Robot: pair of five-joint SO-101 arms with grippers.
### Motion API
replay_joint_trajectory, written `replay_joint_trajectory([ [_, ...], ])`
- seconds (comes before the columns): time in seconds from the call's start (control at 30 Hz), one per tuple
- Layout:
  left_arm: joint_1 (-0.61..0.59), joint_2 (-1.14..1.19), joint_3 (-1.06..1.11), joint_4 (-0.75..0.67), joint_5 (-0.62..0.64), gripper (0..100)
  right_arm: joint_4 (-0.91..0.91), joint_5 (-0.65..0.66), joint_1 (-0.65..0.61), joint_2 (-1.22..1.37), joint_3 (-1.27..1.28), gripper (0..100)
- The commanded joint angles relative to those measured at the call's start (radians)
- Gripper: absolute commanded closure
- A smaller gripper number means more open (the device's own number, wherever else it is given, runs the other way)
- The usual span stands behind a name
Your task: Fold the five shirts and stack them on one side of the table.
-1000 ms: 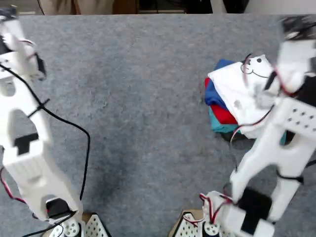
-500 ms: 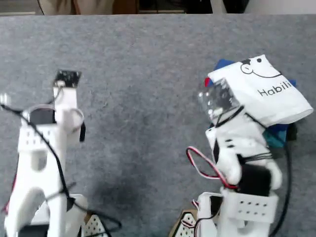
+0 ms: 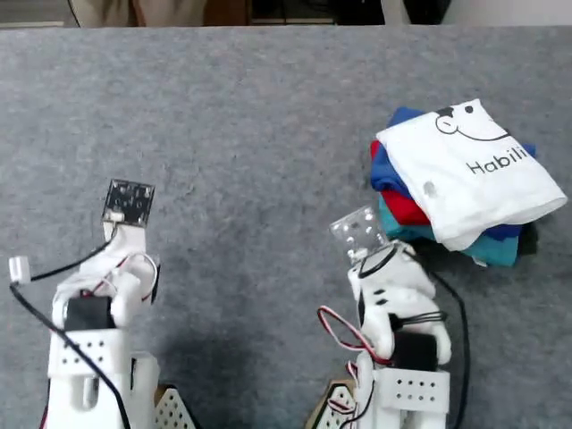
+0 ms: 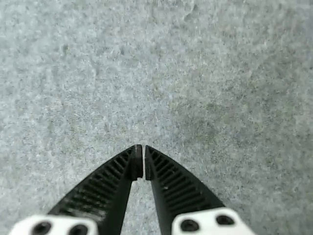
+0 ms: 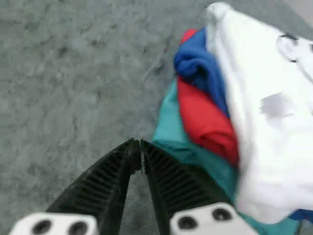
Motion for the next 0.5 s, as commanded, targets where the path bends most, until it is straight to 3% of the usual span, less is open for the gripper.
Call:
replay_joint_trajectory([
  [0.0, 0.011, -0.113, 0.057, -0.015, -0.005, 97, 0.057, -0.026, -0.019, -0.081, 0.065, 98.9],
  [0.13, 0.009, -0.217, 0.137, -0.014, -0.006, 97, 0.152, -0.117, -0.018, -0.162, 0.058, 98.7],
  [0.47, -0.026, -0.489, 0.331, -0.017, -0.006, 97, 0.318, -0.129, -0.018, -0.202, 0.056, 98.9],
])
